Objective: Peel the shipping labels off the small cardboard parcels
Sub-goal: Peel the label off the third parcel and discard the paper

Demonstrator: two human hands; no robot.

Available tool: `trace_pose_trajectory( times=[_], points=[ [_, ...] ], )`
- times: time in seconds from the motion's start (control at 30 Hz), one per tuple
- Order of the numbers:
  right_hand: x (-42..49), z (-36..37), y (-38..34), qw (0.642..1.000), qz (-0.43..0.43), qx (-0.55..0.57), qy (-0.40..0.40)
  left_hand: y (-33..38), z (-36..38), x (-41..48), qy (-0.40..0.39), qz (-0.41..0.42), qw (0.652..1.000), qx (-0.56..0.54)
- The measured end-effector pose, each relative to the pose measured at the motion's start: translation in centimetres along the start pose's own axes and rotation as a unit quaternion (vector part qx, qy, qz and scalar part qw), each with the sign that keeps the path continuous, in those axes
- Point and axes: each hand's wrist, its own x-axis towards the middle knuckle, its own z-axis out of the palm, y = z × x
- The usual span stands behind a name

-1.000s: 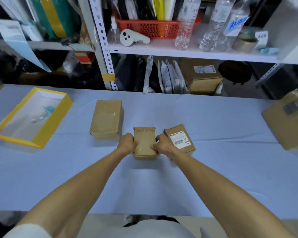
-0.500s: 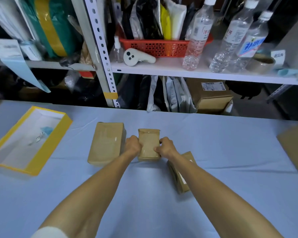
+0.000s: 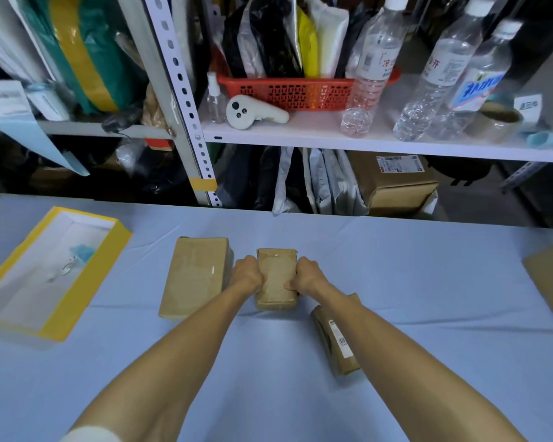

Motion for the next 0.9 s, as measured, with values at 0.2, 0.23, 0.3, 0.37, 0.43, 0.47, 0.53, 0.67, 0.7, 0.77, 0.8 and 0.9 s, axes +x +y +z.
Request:
trace_pose_trajectory(
  times=[0.2, 0.23, 0.3, 0.37, 0.43, 0.47, 0.53, 0.67, 0.7, 0.77, 0.8, 0.9],
  points=[
    [-3.2, -1.9, -1.0, 0.999, -0.025, -0.041, 0.011, 2.9, -2.4, -2.6, 0.030, 0.050, 0.997, 0.049],
    [-3.9, -2.5, -1.0, 0.998, -0.033, -0.051, 0.021, 3.3, -2.6, -3.1, 0.033, 0.056, 0.997, 0.051],
    [-5.7, -3.5, -0.7, 0.996, -0.045, -0.071, 0.032, 3.8, -2.6, -4.4, 0.037, 0.070, 0.995, 0.058],
    [-7.0, -4.0, 0.2, 0.995, -0.046, -0.079, 0.040, 4.0, -2.2, -5.7, 0.038, 0.084, 0.994, 0.060],
    [-8.5, -4.3, 1.0, 0.994, -0.046, -0.079, 0.051, 4.1, -1.4, -7.1, 0.034, 0.098, 0.993, 0.054],
    [-9.2, -4.4, 1.5, 0.995, -0.042, -0.076, 0.055, 4.0, -1.0, -7.7, 0.032, 0.105, 0.993, 0.053],
    [-10.3, -4.3, 2.5, 0.995, -0.033, -0.069, 0.061, 4.1, -0.1, -8.8, 0.028, 0.121, 0.991, 0.045],
    [-12.1, -3.5, 4.7, 0.996, -0.014, -0.056, 0.073, 4.2, 1.8, -10.4, 0.007, 0.143, 0.989, 0.032],
    [-12.6, -3.3, 5.2, 0.995, -0.007, -0.057, 0.076, 4.2, 2.4, -10.8, 0.004, 0.142, 0.990, 0.023],
    [-13.2, -2.7, 6.5, 0.995, 0.006, -0.056, 0.082, 4.1, 3.6, -11.7, -0.013, 0.130, 0.991, -0.002],
    [-13.3, -2.4, 7.2, 0.994, 0.009, -0.058, 0.088, 4.0, 4.4, -12.0, -0.018, 0.125, 0.992, -0.013],
    [-13.6, -1.9, 9.3, 0.991, 0.007, -0.070, 0.112, 3.9, 6.5, -12.9, -0.041, 0.115, 0.992, -0.044]
  ],
)
